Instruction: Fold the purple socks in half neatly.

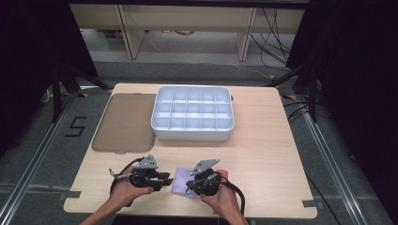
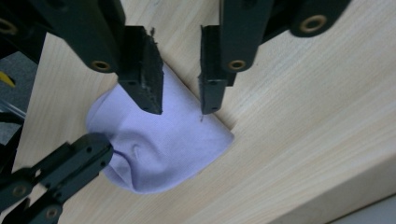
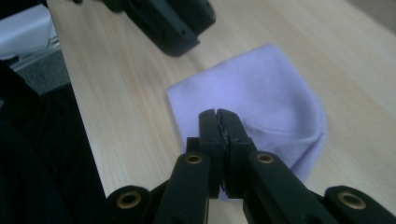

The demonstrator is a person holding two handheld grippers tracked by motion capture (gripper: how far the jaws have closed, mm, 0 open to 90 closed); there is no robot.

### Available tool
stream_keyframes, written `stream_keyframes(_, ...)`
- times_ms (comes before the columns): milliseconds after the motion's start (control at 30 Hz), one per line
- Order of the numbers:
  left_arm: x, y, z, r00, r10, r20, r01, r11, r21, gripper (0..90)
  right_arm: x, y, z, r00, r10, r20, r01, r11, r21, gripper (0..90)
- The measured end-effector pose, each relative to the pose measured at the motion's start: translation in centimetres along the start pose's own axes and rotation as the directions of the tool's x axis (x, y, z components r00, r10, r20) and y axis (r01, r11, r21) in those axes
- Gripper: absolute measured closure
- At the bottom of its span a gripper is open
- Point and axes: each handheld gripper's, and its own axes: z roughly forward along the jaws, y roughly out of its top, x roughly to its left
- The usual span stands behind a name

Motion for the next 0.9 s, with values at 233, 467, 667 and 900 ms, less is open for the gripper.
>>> stream_keyframes(233, 0.5, -0.1, 0.4, 0.9974, -0.070, -0.015, 0.071, 0.9973, 0.021, 51.5, 0.5, -0.2, 2.0, 0.9992, -0.040, -0.009, 0.040, 0.997, 0.061, 90.0)
stream_keyframes(467, 0.6, -0.2, 1.2, 0.9961, -0.088, -0.004, 0.088, 0.9952, 0.043, 50.2, 1.0, 0.3, 2.6, 0.9985, -0.054, 0.008, 0.054, 0.998, 0.046, 90.0)
stream_keyframes(667, 0.1, -0.1, 2.1, 0.9960, -0.089, 0.004, 0.089, 0.9944, 0.058, 55.8, 1.0, 0.3, 2.6, 0.9986, -0.052, 0.011, 0.051, 0.998, 0.043, 90.0)
stream_keyframes(900, -0.2, 0.0, 2.7, 0.9987, -0.050, 0.012, 0.049, 0.9963, 0.071, 66.9, 1.1, 0.2, 2.7, 0.9990, -0.044, 0.012, 0.044, 0.998, 0.036, 90.0)
